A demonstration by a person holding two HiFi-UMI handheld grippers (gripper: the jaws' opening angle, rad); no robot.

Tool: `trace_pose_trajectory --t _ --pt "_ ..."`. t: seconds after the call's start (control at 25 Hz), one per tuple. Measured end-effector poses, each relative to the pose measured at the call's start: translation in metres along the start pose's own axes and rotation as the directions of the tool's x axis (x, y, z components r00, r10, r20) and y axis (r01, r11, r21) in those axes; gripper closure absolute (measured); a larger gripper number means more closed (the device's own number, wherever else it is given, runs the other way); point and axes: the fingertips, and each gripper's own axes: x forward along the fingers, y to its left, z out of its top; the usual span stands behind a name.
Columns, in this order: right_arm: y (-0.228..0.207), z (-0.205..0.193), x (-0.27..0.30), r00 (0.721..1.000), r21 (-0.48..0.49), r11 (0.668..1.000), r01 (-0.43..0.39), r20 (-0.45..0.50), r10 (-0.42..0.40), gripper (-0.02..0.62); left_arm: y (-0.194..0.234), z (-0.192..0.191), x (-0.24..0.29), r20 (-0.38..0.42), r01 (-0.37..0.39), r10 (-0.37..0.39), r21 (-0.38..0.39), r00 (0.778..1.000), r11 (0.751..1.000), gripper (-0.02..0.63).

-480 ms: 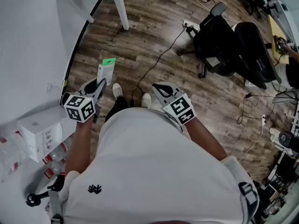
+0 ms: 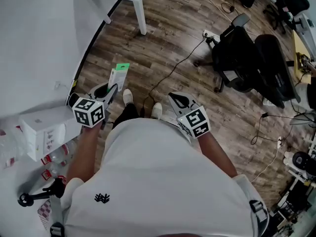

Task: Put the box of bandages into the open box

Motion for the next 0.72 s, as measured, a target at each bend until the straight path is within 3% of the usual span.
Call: trace_pose_trajectory --t 0.28,0.4,0.72 --pt "-0.02 0.007 0.007 1.0 0.018 1.0 0.009 0.014 -0.009 0.584 0.009 0.011 0.003 0.005 -0.02 0.02 -0.026 1.0 0.999 0.517" --pt "-0.03 0.021 0.018 1.0 0.018 1.0 0.015 0.02 -0.015 0.515 0.02 0.018 0.01 -0.004 -0.016 0.015 -0.03 1.0 0.999 0.517" --pt "-0.068 0.073 0.063 0.997 0.041 0.996 0.079 0.004 -0.08 0.514 0.07 0.081 0.058 0.009 0.062 -0.062 -0.008 0.998 0.998 0.517"
